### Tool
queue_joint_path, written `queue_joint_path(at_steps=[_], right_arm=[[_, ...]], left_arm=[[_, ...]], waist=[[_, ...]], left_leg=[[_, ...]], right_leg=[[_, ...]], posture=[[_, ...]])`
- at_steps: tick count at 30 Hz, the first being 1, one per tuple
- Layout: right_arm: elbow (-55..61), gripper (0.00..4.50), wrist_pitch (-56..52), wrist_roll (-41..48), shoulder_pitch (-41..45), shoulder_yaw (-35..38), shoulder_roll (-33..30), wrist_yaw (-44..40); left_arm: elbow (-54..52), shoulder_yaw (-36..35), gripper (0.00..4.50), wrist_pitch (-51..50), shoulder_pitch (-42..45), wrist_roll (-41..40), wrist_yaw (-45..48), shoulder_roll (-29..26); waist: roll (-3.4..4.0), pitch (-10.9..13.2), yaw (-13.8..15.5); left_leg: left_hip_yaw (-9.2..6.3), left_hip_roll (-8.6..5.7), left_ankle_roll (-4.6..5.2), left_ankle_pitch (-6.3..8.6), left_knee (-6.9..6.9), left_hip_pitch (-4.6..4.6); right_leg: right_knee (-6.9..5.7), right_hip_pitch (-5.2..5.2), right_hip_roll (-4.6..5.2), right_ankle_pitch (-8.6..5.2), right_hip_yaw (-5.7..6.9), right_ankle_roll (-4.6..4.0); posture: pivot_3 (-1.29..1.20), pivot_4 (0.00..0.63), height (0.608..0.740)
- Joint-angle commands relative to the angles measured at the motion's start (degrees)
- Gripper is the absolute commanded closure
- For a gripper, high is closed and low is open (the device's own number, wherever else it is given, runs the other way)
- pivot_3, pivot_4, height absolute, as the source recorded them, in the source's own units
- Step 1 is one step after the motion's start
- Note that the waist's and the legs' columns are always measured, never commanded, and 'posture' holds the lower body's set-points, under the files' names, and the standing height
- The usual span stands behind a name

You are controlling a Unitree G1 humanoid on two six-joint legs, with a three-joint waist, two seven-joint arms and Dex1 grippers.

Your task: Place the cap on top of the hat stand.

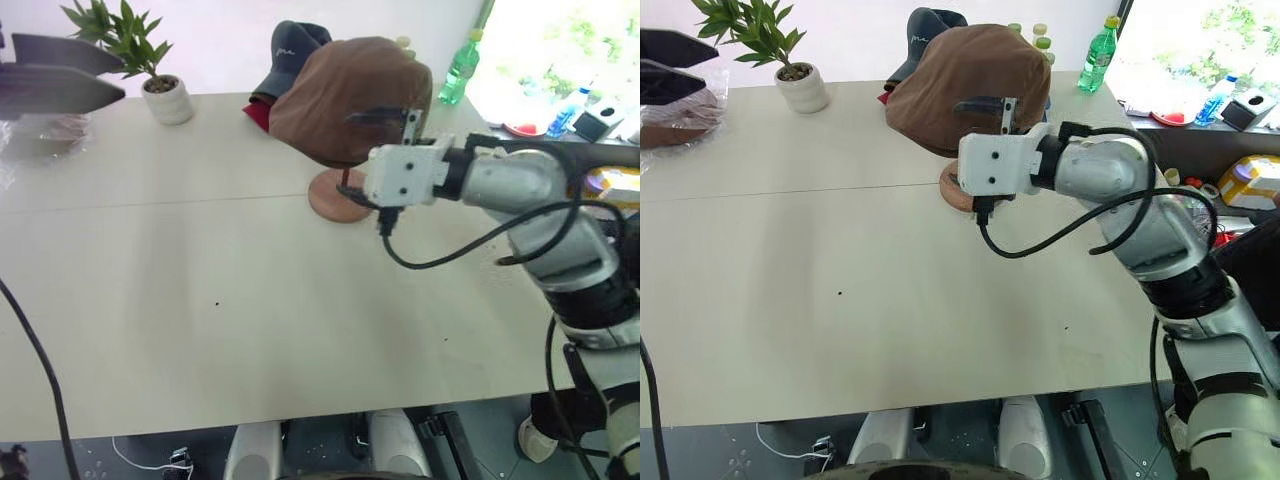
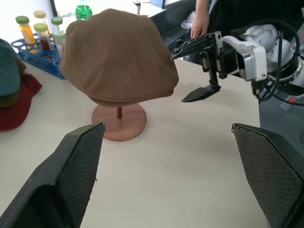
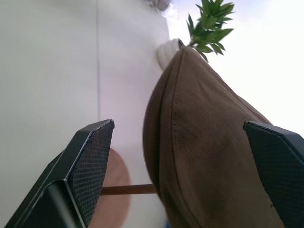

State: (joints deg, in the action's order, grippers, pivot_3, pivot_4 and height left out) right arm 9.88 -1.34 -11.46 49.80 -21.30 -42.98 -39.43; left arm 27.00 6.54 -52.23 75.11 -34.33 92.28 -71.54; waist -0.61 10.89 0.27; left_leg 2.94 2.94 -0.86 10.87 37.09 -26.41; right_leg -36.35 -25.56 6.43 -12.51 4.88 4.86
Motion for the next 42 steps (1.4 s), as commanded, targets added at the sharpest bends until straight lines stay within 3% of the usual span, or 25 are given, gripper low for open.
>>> queue_joint_path(at_steps=[1,14,15,16,23,28,36,42], right_arm=[[-2.90,0.00,7.25,-7.37,1.53,-0.11,2.02,4.95],[-8.81,0.00,12.77,-16.99,1.63,1.35,9.56,11.46],[-9.28,0.53,13.24,-17.26,1.80,1.58,9.70,11.92],[-9.86,0.75,13.70,-17.52,2.05,1.70,9.83,12.23],[-12.19,4.18,16.05,-19.05,2.78,2.06,9.76,13.14],[-12.54,4.18,16.91,-18.93,2.34,2.85,8.76,12.38],[-10.72,4.18,16.23,-15.63,1.29,5.92,9.39,12.10],[-6.64,4.18,14.59,-2.05,0.29,14.30,13.90,12.58]], left_arm=[[-0.09,-1.37,0.02,1.54,2.36,0.51,0.22,-0.02],[-8.42,-3.28,0.02,5.69,-6.07,-0.27,0.22,0.34],[-8.05,-3.41,0.00,5.78,-5.90,0.12,0.22,0.70],[-7.66,-3.47,0.00,5.88,-5.74,0.43,0.22,0.96],[-7.54,-5.26,0.00,6.11,-6.22,1.02,-1.09,3.02],[-7.01,-11.36,0.00,5.78,-5.50,0.25,-9.83,7.87],[-10.43,-18.36,0.00,2.97,-8.88,-2.88,-16.14,9.40],[-10.60,-19.88,0.00,2.11,-9.19,-3.46,-17.48,8.63]], waist=[[0.00,0.00,-0.05],[-0.04,0.02,-1.11],[-0.04,0.02,-1.10],[-0.04,0.02,-1.07],[-0.04,0.02,-1.07],[-0.06,0.02,-0.99],[-0.08,0.01,-1.09],[-0.08,0.01,-0.98]], left_leg=[[0.00,0.00,0.00,0.00,0.01,0.00],[-0.08,0.00,0.01,-0.01,0.00,0.03],[-0.08,0.00,0.01,-0.01,0.00,0.03],[-0.08,0.00,0.01,-0.01,0.00,0.04],[-0.09,0.00,0.01,-0.01,0.02,0.04],[-0.12,-0.01,0.01,-0.01,0.05,0.05],[-0.13,-0.01,0.01,-0.01,0.05,0.13],[-0.15,-0.02,0.01,-0.01,0.11,0.13]], right_leg=[[0.00,0.00,0.00,-0.01,0.00,0.01],[-0.09,0.05,-0.02,0.10,0.00,-0.11],[-0.10,0.05,-0.02,0.11,0.00,-0.10],[-0.11,0.04,-0.02,0.10,0.00,-0.10],[-0.12,0.06,-0.02,0.10,0.00,-0.10],[-0.16,0.09,-0.02,0.10,0.00,-0.08],[-0.39,0.08,-0.02,0.07,0.00,0.00],[-0.46,0.11,-0.01,0.07,0.00,0.00]], posture=[[0.00,0.150,0.728],[0.00,0.150,0.728],[0.00,0.150,0.728],[0.00,0.150,0.728],[0.00,0.150,0.728],[0.00,0.150,0.728],[0.00,0.150,0.728],[0.00,0.150,0.728]])
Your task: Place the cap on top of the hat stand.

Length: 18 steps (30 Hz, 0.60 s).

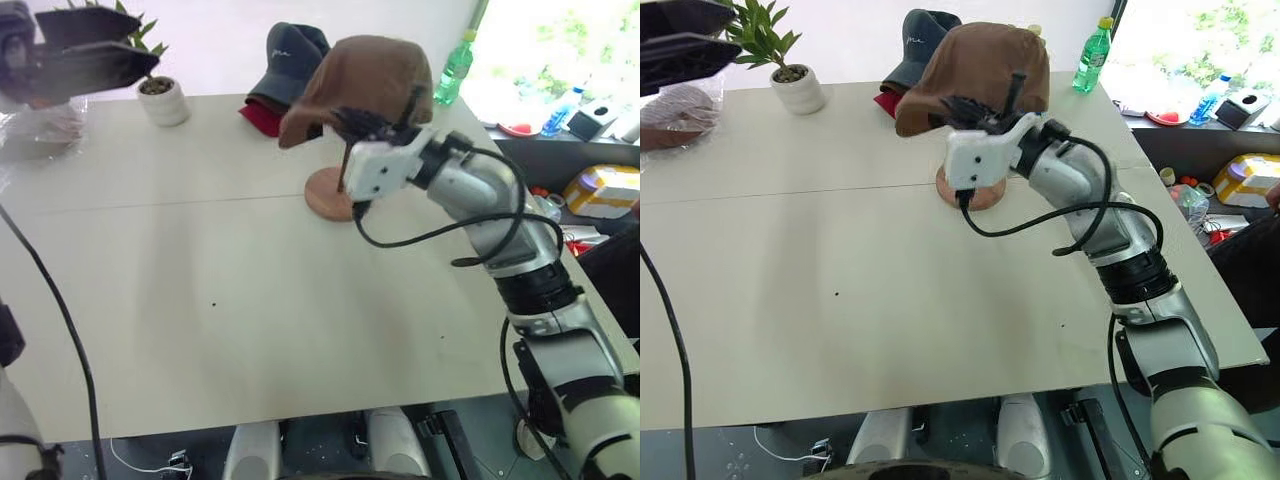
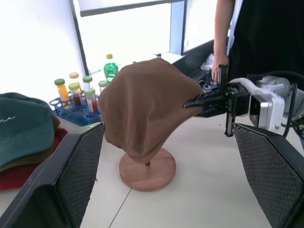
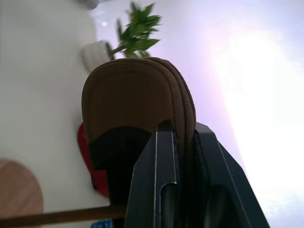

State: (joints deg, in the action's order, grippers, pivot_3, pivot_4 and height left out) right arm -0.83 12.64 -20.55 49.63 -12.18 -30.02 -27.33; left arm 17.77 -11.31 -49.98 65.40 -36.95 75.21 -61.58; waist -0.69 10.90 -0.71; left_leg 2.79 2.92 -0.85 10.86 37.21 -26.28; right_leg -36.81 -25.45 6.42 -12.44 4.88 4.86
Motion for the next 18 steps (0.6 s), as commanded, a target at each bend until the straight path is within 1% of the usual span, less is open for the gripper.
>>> queue_joint_path(at_steps=[1,5,9,13,18], right_arm=[[4.34,4.18,1.61,8.46,0.31,5.80,0.96,0.22],[4.31,4.18,4.98,10.04,0.42,6.70,0.05,-0.23],[2.17,4.18,9.83,9.08,0.87,6.64,-1.89,-0.25],[-2.79,4.18,21.94,6.26,0.31,5.95,-6.30,0.26],[-11.30,4.18,31.71,3.93,1.12,6.34,-8.15,3.57]], left_arm=[[-1.47,-2.03,0.00,-0.18,0.47,-0.85,-0.43,-1.42],[-1.54,-1.90,0.00,-0.56,0.80,-0.88,-0.47,-1.50],[-1.86,-2.14,0.00,-1.04,0.57,-1.07,-0.87,-1.41],[-3.35,-3.66,0.00,-2.14,-1.42,-1.96,-2.31,-1.32],[-5.80,-5.84,0.00,-3.23,-4.30,-3.73,-4.53,-1.01]], waist=[[0.00,0.00,-0.01],[0.00,0.00,-0.07],[0.00,0.00,-0.13],[0.00,0.00,-0.05],[-0.01,0.00,-0.29]], left_leg=[[0.00,0.00,0.00,0.00,0.00,0.00],[0.00,-0.01,0.00,0.00,0.00,0.03],[-0.01,0.00,0.00,0.00,-0.01,0.06],[0.00,-0.02,0.00,0.00,0.00,0.06],[0.00,-0.02,0.00,0.00,-0.01,0.11]], right_leg=[[-0.01,0.00,0.00,0.00,0.00,0.00],[-0.02,0.01,0.00,0.00,0.00,0.00],[-0.08,0.00,0.00,-0.02,0.00,0.00],[-0.07,0.01,0.02,-0.02,-0.01,0.01],[-0.10,0.01,0.03,-0.03,-0.01,0.01]], posture=[[0.00,0.150,0.728],[0.00,0.150,0.728],[0.00,0.150,0.728],[0.00,0.150,0.728],[0.00,0.150,0.728]])
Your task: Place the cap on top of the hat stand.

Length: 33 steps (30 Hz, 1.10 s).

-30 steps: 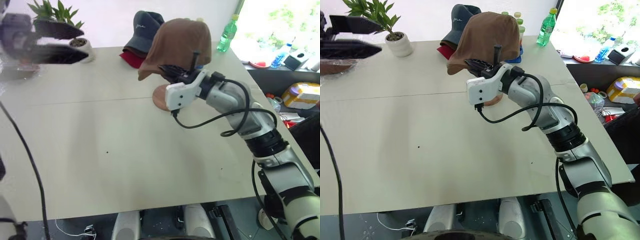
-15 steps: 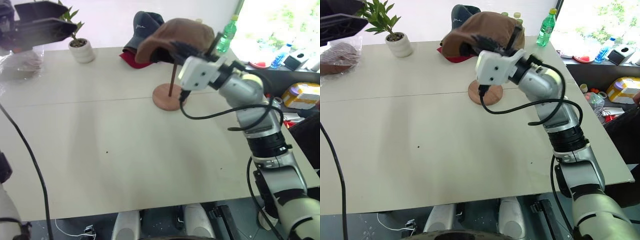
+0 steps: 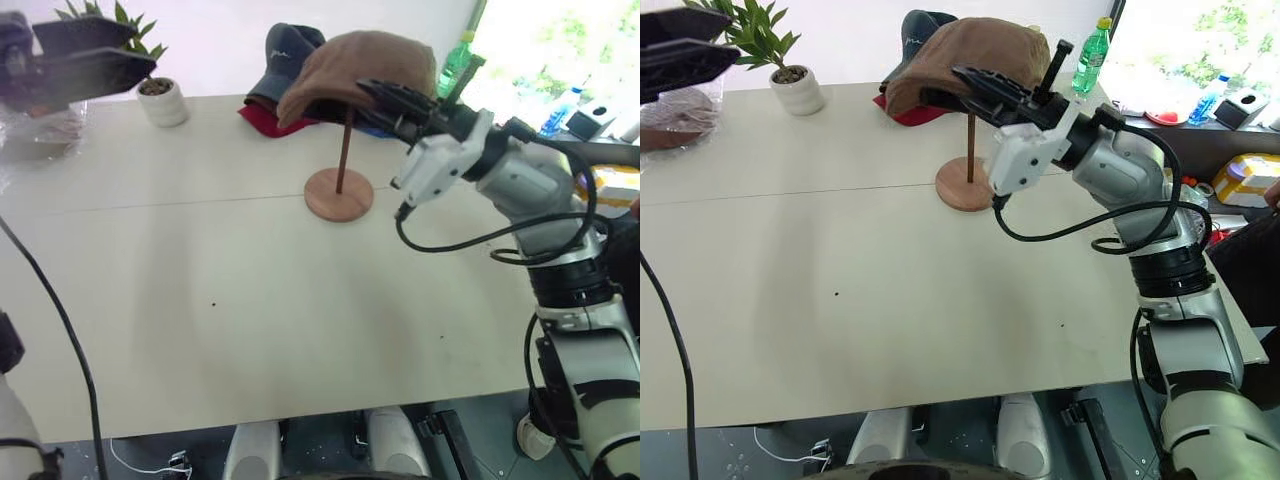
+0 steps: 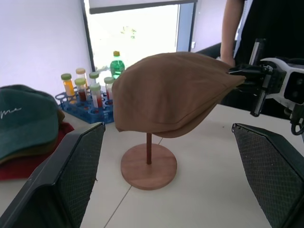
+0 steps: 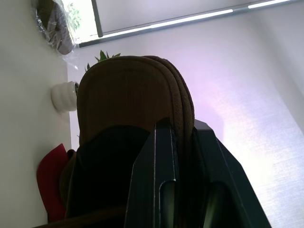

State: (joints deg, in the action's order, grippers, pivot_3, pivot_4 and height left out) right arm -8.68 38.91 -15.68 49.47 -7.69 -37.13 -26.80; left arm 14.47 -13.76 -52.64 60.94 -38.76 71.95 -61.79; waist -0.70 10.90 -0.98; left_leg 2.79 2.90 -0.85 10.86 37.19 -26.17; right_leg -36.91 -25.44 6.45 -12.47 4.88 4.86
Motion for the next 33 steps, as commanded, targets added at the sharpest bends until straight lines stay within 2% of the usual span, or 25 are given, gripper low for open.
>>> queue_joint_path(at_steps=[1,9,15,19,21,23,28,33], right_arm=[[-5.29,4.18,7.63,-1.42,1.47,2.14,-1.26,4.05],[-12.94,4.18,17.97,-4.55,4.04,1.58,-0.11,9.87],[-21.54,4.18,24.03,-4.68,6.45,-0.31,-2.07,8.75],[-24.19,4.18,22.78,-3.20,7.35,-0.91,-2.20,6.81],[-24.43,3.58,22.89,-3.95,7.18,-0.71,-1.94,7.41],[-24.87,2.76,21.29,-1.96,6.63,-1.24,-1.64,5.45],[-23.28,0.14,18.27,-1.37,5.01,-1.24,-2.62,3.37],[-12.58,0.06,10.23,-1.06,-1.01,0.47,-5.12,0.75]], left_arm=[[-2.79,-3.62,0.00,-0.74,-0.09,-2.20,-1.65,-0.78],[-3.13,-3.81,0.00,-1.11,-0.14,-3.27,-3.50,-0.78],[-3.61,-3.05,0.00,-1.09,-0.17,-3.85,-3.91,-0.75],[-3.58,-2.84,0.00,-0.94,-0.17,-3.92,-4.03,-0.65],[-3.75,-2.83,0.00,-0.91,-0.39,-3.98,-4.14,-0.50],[-3.76,-2.72,0.00,-0.83,-0.41,-3.95,-4.13,-0.43],[-3.64,-2.53,0.00,-0.73,-0.14,-3.94,-4.13,-0.23],[-4.05,-2.59,0.00,-0.94,-0.53,-4.05,-4.02,-0.16]], waist=[[0.00,0.00,-0.03],[0.00,0.00,0.01],[0.00,0.00,0.12],[0.00,0.00,0.03],[0.00,0.00,0.00],[0.00,0.00,0.01],[0.00,0.00,0.09],[0.00,0.00,0.29]], left_leg=[[0.00,0.00,0.00,0.00,0.00,0.00],[0.00,0.00,-0.01,-0.01,0.01,0.01],[0.00,0.00,-0.01,-0.01,0.01,0.04],[0.00,0.00,-0.02,-0.01,0.00,0.05],[0.00,0.00,-0.02,-0.01,-0.01,0.08],[0.00,0.00,-0.02,-0.01,-0.01,0.09],[0.00,0.00,-0.02,-0.01,-0.01,0.10],[0.00,-0.01,-0.01,-0.01,0.00,0.11]], right_leg=[[-0.01,0.00,0.00,0.00,0.00,0.00],[-0.01,0.01,0.00,0.00,-0.01,0.00],[0.00,0.06,0.00,0.00,-0.01,0.00],[0.00,0.06,0.00,0.00,-0.02,0.00],[-0.01,0.06,0.00,0.00,-0.02,0.00],[-0.02,0.07,0.00,0.00,-0.02,0.00],[-0.02,0.09,0.00,0.00,-0.02,0.00],[-0.02,0.12,0.00,0.00,-0.02,0.01]], posture=[[0.00,0.150,0.728],[0.00,0.150,0.728],[0.00,0.150,0.728],[0.00,0.150,0.728],[0.00,0.150,0.728],[0.00,0.150,0.728],[0.00,0.150,0.728],[0.00,0.150,0.728]])
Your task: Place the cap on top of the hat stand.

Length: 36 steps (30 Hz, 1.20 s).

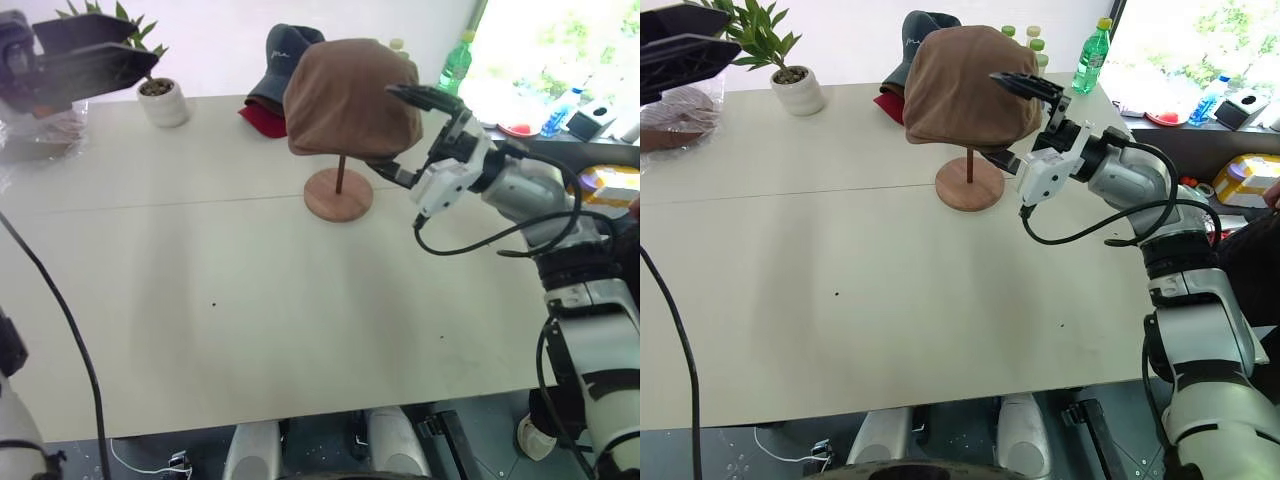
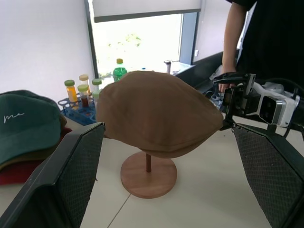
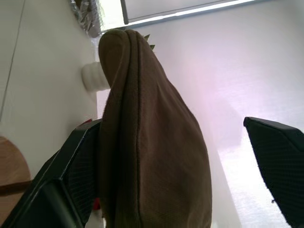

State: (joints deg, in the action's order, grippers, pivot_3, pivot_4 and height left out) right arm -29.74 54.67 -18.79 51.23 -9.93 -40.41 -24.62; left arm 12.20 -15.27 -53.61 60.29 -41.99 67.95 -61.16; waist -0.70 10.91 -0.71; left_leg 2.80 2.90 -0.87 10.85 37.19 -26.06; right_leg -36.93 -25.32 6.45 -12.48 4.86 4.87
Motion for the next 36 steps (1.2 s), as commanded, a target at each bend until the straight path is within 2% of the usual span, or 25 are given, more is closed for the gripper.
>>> queue_joint_path(at_steps=[1,6,11,18,22,25,27,31,32,36], right_arm=[[11.67,0.06,-8.45,2.23,-4.35,3.28,-2.02,-1.83],[27.37,0.06,-23.85,0.37,-11.86,5.50,-1.16,-3.09],[38.50,0.06,-39.24,-5.25,-14.62,3.59,4.19,-2.88],[42.65,0.06,-48.37,-13.56,-13.93,-1.52,11.93,-1.38],[41.65,0.06,-50.66,-17.35,-12.97,-3.13,13.86,0.09],[41.42,0.94,-51.61,-18.00,-12.23,-3.03,14.43,0.72],[41.10,1.88,-51.53,-18.43,-11.61,-3.15,14.32,1.29],[40.00,4.06,-50.99,-19.04,-10.34,-3.33,13.95,2.37],[39.83,4.47,-50.65,-19.22,-10.20,-3.36,13.78,2.69],[39.79,4.47,-47.34,-19.85,-9.67,-3.52,12.55,4.15]], left_arm=[[-1.79,-1.09,0.00,-0.04,0.00,-0.85,0.11,-0.83],[-0.70,0.00,0.00,0.48,0.77,-0.33,0.83,-0.50],[1.92,2.89,0.00,2.02,3.10,1.09,2.94,0.44],[4.74,5.70,0.00,3.61,6.00,3.16,5.02,1.61],[5.71,6.24,0.00,3.98,7.04,4.07,5.79,1.97],[6.09,6.33,0.00,4.12,7.40,4.53,6.49,1.83],[6.12,6.15,0.00,4.15,7.34,4.66,6.63,1.70],[5.80,5.63,0.00,4.02,6.96,4.68,6.79,1.51],[5.71,5.51,0.00,4.00,6.89,4.68,6.80,1.47],[5.77,5.06,0.00,4.19,6.64,4.71,6.72,1.41]], waist=[[0.00,0.00,0.03],[0.00,0.00,-0.02],[-0.01,-0.01,-0.02],[-0.01,-0.01,0.05],[-0.02,-0.01,0.07],[-0.02,-0.01,-0.02],[-0.02,-0.01,-0.09],[-0.02,-0.01,-0.07],[-0.02,-0.01,-0.06],[-0.02,-0.01,-0.08]], left_leg=[[0.00,0.00,0.00,0.00,0.00,0.00],[0.00,0.00,0.00,0.00,0.00,0.09],[0.01,0.01,0.00,0.00,-0.01,0.19],[0.01,0.00,0.00,0.00,0.00,0.19],[0.00,0.00,0.00,0.00,0.00,0.17],[0.01,0.00,0.00,0.00,-0.01,0.17],[0.00,0.00,0.00,0.00,-0.03,0.18],[0.00,0.00,0.00,0.00,-0.04,0.17],[0.00,0.01,0.00,0.00,-0.04,0.17],[0.00,0.01,0.00,0.00,-0.04,0.17]], right_leg=[[0.00,0.00,0.00,0.00,0.00,0.00],[-0.07,0.02,0.00,0.00,-0.01,0.00],[-0.09,0.07,0.00,-0.01,-0.01,-0.01],[-0.09,0.09,0.00,-0.02,-0.01,-0.02],[-0.10,0.08,0.00,-0.03,-0.01,-0.02],[-0.08,0.07,0.00,-0.03,-0.01,-0.02],[-0.09,0.07,0.00,-0.03,-0.01,-0.02],[-0.08,0.06,0.00,-0.04,-0.01,-0.02],[-0.07,0.07,0.00,-0.06,-0.01,-0.04],[-0.07,0.06,0.00,-0.07,-0.01,-0.05]], posture=[[0.00,0.150,0.728],[0.00,0.150,0.728],[0.00,0.150,0.728],[0.00,0.150,0.728],[0.00,0.150,0.728],[0.00,0.150,0.728],[0.00,0.150,0.728],[0.00,0.150,0.728],[0.00,0.150,0.728],[0.00,0.150,0.728]])
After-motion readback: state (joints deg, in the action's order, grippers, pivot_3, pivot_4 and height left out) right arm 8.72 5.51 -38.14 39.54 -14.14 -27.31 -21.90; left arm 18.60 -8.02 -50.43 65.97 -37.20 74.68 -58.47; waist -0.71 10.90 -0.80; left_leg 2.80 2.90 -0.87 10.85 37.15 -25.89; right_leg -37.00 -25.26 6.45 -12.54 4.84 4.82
